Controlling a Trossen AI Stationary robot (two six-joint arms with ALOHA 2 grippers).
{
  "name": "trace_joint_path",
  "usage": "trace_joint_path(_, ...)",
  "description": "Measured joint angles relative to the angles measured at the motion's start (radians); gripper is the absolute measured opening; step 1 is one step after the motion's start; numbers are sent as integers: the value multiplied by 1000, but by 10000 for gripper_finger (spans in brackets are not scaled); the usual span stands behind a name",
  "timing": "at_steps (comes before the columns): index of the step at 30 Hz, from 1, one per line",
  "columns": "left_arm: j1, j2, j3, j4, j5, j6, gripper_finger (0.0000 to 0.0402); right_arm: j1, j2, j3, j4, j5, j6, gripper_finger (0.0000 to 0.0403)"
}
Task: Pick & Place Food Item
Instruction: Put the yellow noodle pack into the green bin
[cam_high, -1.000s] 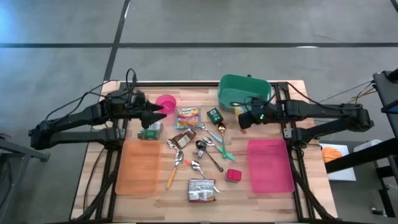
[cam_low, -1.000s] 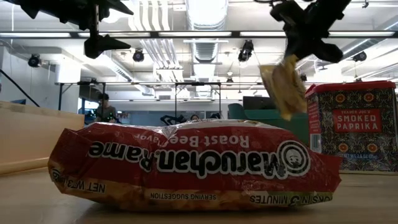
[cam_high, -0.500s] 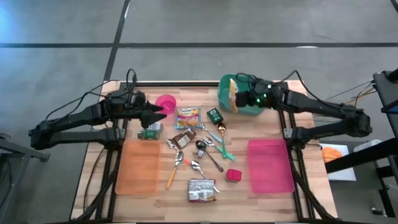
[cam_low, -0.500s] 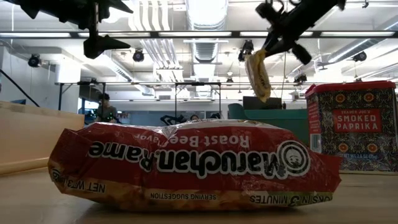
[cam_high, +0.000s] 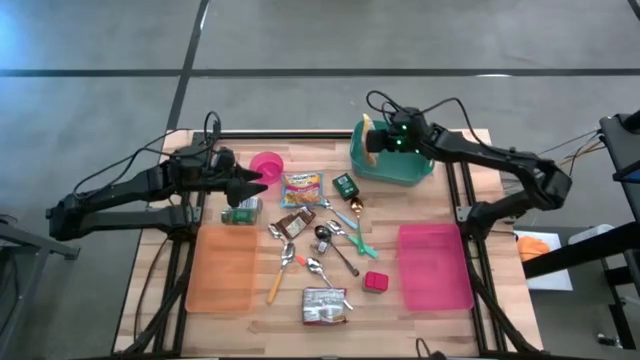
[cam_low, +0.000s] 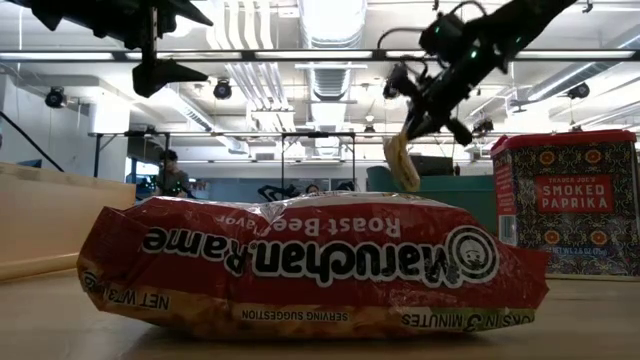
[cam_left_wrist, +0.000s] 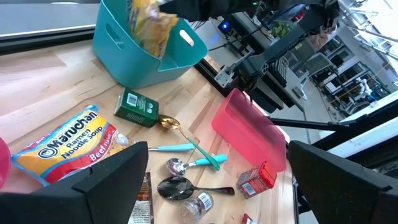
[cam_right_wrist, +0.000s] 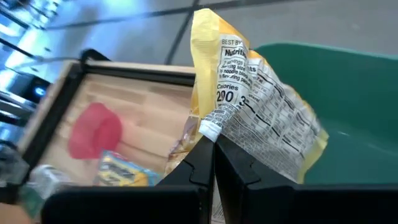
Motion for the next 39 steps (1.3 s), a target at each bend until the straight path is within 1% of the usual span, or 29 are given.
trace_joint_path(2, 0, 0, 0, 0, 0, 0, 391, -10, 38, 0, 40, -26, -4, 8)
trace_joint_path(6, 0, 0, 0, 1, 0, 0, 391, -11, 107, 0, 93, -34, 0, 8)
trace_joint_path(12, 0, 0, 0, 1, -1, 0, 391, -10, 180, 0, 90, -34, 25, 8)
trace_joint_path(29, 0, 0, 0, 1, -2, -19, 391, -10, 217, 0, 75, -24, 28, 8)
trace_joint_path(33, 0, 0, 0, 1, -2, -21, 391, -11, 215, 0, 83, -44, 12, 10)
trace_joint_path(36, 0, 0, 0, 1, -2, -26, 391, -11, 215, 0, 88, -74, -3, 25)
trace_joint_path(39, 0, 0, 0, 1, -2, -26, 391, -10, 215, 0, 88, -90, -5, 61)
